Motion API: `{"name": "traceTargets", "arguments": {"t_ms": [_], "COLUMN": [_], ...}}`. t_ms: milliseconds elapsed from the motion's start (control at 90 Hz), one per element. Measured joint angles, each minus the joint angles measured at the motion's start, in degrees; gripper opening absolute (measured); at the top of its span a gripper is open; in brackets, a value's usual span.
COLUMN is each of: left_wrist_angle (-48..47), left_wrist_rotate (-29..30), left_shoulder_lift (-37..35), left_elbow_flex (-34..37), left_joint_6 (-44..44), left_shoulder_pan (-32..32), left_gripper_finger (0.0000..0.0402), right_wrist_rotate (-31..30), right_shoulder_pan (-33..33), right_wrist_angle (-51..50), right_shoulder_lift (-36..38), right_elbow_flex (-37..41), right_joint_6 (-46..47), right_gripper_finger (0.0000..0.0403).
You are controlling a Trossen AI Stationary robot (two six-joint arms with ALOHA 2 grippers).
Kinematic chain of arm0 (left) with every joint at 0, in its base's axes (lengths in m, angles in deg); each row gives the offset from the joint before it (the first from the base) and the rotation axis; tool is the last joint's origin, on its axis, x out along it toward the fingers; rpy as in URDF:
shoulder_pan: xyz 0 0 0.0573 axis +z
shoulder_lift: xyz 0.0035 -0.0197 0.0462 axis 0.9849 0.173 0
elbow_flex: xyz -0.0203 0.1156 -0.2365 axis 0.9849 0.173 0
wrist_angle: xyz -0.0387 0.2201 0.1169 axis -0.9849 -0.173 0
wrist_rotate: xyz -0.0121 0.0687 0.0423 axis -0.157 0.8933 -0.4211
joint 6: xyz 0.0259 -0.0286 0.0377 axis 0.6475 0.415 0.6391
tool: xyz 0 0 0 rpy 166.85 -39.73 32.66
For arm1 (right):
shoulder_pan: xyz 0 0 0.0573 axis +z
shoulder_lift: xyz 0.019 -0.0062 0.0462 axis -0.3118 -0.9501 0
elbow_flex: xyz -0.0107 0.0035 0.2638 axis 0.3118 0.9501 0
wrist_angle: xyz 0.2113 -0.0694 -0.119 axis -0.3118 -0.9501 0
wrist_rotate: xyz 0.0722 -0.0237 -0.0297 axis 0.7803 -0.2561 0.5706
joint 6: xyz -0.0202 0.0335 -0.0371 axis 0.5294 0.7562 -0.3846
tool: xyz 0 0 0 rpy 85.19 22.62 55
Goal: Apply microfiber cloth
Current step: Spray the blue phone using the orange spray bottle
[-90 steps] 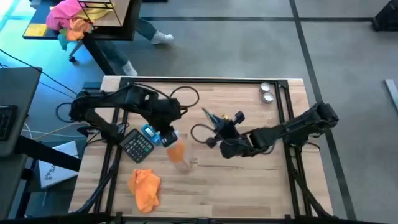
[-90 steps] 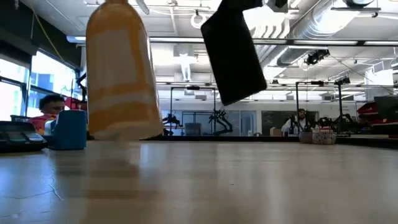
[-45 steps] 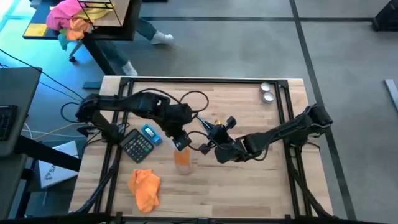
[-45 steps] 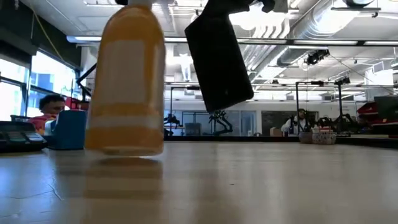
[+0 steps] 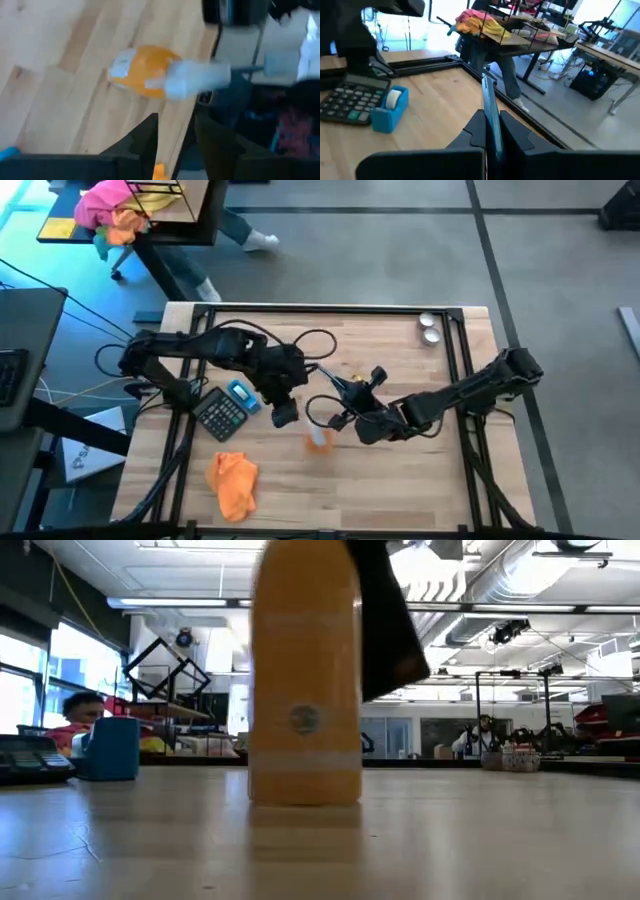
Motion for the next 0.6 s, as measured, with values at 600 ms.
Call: {"name": "traceTargets", "arguments": {"t_ms": [600], "left_wrist_angle": [32.1], "left_wrist_rotate": [49.0], "left_shoulder_lift": [-0.5], "left_elbow_flex": [22.9], "left_joint_6": [-5.3], "left_shoulder_pan": [-23.9], "left_gripper_finger": [0.0101], "right_wrist_rotate": [22.7], "right_shoulder_pan": [1.2], "right_wrist_angle": [-13.8], "right_shoulder_lift": [6.9], "right_elbow_flex": [0.0], "right_joint_6": [0.4], "right_gripper_finger": [0.0]}}
